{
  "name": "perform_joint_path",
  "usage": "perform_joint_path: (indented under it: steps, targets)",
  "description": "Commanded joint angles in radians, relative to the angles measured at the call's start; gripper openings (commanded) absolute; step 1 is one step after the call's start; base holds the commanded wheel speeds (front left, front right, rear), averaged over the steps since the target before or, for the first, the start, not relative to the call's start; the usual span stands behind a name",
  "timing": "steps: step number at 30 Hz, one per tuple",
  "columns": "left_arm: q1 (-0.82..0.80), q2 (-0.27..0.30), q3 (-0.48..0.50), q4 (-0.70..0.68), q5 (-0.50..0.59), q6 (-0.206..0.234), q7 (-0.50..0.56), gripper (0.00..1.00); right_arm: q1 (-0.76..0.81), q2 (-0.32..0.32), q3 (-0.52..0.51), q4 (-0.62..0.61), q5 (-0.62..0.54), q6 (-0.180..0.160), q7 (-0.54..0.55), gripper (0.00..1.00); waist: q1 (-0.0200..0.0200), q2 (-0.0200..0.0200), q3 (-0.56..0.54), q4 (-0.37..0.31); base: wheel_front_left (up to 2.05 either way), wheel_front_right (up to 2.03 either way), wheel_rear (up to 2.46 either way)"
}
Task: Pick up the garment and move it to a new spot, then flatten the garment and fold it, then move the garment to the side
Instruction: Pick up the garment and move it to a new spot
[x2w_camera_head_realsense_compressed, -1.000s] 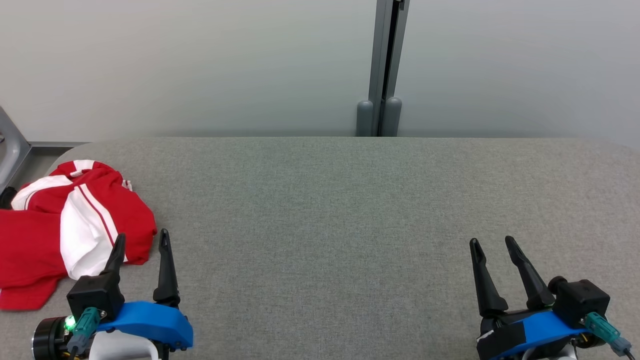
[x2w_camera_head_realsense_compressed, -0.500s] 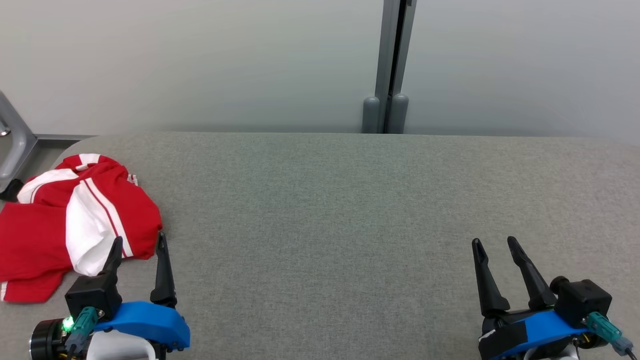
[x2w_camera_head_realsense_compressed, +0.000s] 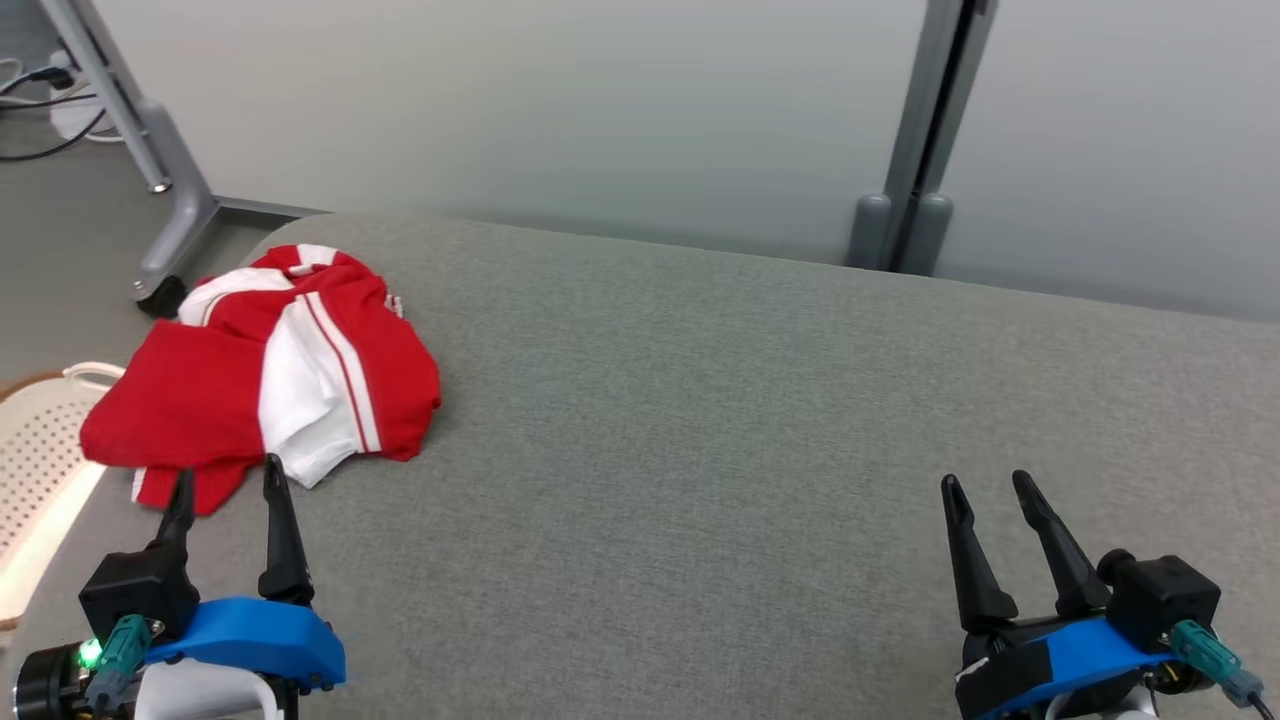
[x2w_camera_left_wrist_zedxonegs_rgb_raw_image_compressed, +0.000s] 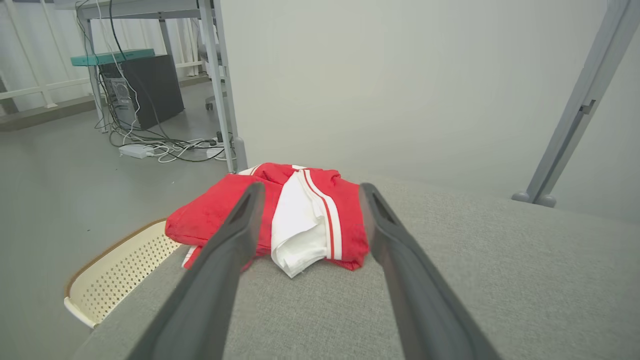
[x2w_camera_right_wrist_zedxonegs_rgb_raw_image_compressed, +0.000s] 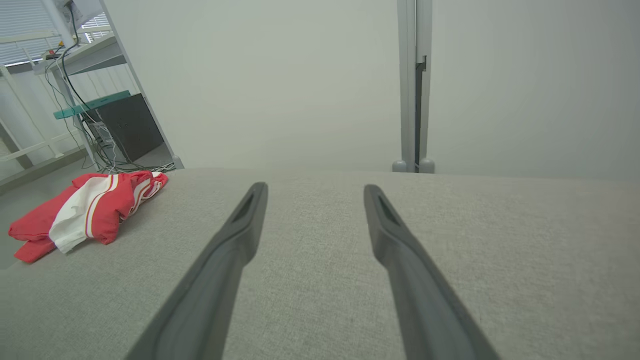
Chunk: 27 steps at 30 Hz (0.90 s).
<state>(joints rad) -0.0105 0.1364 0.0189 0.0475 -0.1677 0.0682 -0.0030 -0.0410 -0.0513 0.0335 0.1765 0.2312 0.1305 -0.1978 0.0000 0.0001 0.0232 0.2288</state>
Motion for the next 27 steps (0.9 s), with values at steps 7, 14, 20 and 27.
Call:
perform_joint_path:
  steps: [7, 14, 20, 27]
  targets:
    - [0.017, 0.005, 0.011, -0.015, -0.011, 0.015, -0.015, 1.0, -0.007, -0.004, 0.0, -0.008, -0.005, 0.0, 0.007, 1.0, 0.0, -0.0001, 0.023, 0.106, 0.0, 0.0, 0.0]
    - [0.027, 0.011, 0.018, -0.009, -0.018, 0.026, -0.007, 1.0, -0.005, -0.005, 0.004, -0.011, -0.006, 0.0, 0.013, 1.0, 0.0, -0.0001, 0.023, 0.174, 0.0, 0.0, 0.0]
    - [0.032, 0.017, 0.023, -0.019, -0.026, 0.032, -0.006, 1.0, 0.002, -0.004, 0.002, -0.008, -0.005, 0.0, 0.014, 1.0, 0.0, -0.0001, 0.018, 0.206, 0.0, 0.0, 0.0]
    - [0.044, 0.027, 0.03, -0.024, -0.036, 0.037, -0.013, 1.0, 0.005, -0.004, 0.009, -0.002, -0.001, 0.0, 0.014, 1.0, 0.0, -0.0001, 0.014, 0.214, 0.0, 0.0, 0.0]
